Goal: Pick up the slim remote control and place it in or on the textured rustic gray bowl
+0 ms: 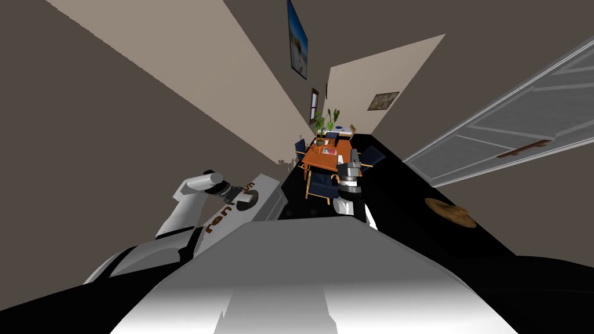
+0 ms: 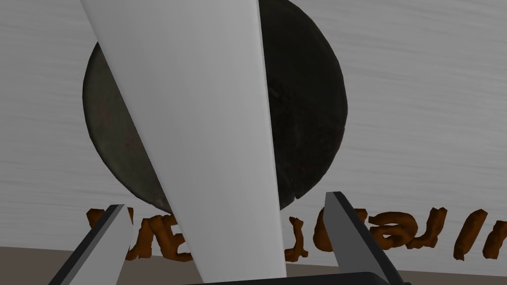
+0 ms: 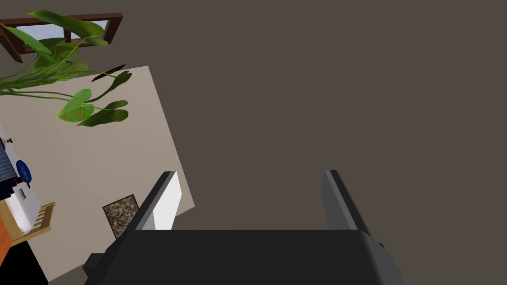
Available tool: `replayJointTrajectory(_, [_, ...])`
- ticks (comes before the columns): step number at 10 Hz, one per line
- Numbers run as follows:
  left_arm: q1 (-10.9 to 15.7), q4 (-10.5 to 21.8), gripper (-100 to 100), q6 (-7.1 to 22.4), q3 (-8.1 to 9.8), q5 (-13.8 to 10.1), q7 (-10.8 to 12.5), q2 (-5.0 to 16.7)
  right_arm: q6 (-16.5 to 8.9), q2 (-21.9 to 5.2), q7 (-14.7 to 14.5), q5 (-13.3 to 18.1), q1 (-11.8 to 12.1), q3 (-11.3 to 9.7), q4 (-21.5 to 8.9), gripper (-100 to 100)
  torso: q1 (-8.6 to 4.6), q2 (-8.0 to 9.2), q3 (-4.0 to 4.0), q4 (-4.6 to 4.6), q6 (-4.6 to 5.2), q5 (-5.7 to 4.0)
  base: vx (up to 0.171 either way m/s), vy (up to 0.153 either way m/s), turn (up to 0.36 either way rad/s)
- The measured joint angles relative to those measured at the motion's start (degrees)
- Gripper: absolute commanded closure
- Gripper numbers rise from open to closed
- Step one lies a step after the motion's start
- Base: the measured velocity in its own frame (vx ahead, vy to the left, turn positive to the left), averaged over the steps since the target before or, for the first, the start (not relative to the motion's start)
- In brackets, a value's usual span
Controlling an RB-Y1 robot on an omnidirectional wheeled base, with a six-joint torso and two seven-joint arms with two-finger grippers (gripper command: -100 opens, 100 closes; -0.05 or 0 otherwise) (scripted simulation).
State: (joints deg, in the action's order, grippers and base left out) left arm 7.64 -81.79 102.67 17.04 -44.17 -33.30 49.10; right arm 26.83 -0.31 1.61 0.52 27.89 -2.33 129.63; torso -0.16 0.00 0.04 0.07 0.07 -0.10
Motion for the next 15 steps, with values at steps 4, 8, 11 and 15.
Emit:
replayJointTrajectory(4, [0.0, 0.0, 0, 0.0, 0.0, 0.0, 0.0, 0.0, 0.0, 0.0, 0.0, 0.0, 0.0, 0.0, 0.0, 0, 0.05, 0.03, 0.02, 0.01, 0.0, 0.02, 0.0, 0.0, 0.0])
replayJointTrajectory(8, [-0.05, -1.18, -100, 2.81, 1.66, -2.91, -0.99, 3.12, 0.0, 0.0, 0.0, 0.0, 0.01, 0.0, 0.0, 0, -0.13, -0.18, -0.1, -0.03, -0.01, -0.04, 0.062, -0.045, 0.09])
replayJointTrajectory(11, [-0.7, -2.82, 0, 5.38, 3.15, -5.3, -1.6, 5.39, 0.0, 0.0, 0.0, 0.0, 0.0, 0.0, 0.0, 0, -0.05, -0.13, -0.09, -0.04, 0.02, -0.01, 0.039, -0.026, 0.036])
replayJointTrajectory(15, [-0.69, -2.81, 0, 5.36, 3.14, -5.28, -1.6, 5.38, 0.0, 0.0, 0.0, 0.0, 0.0, 0.0, 0.0, 0, 0.07, 0.03, 0.01, 0.0, 0.01, 0.02, 0.0, 0.0, 0.0])
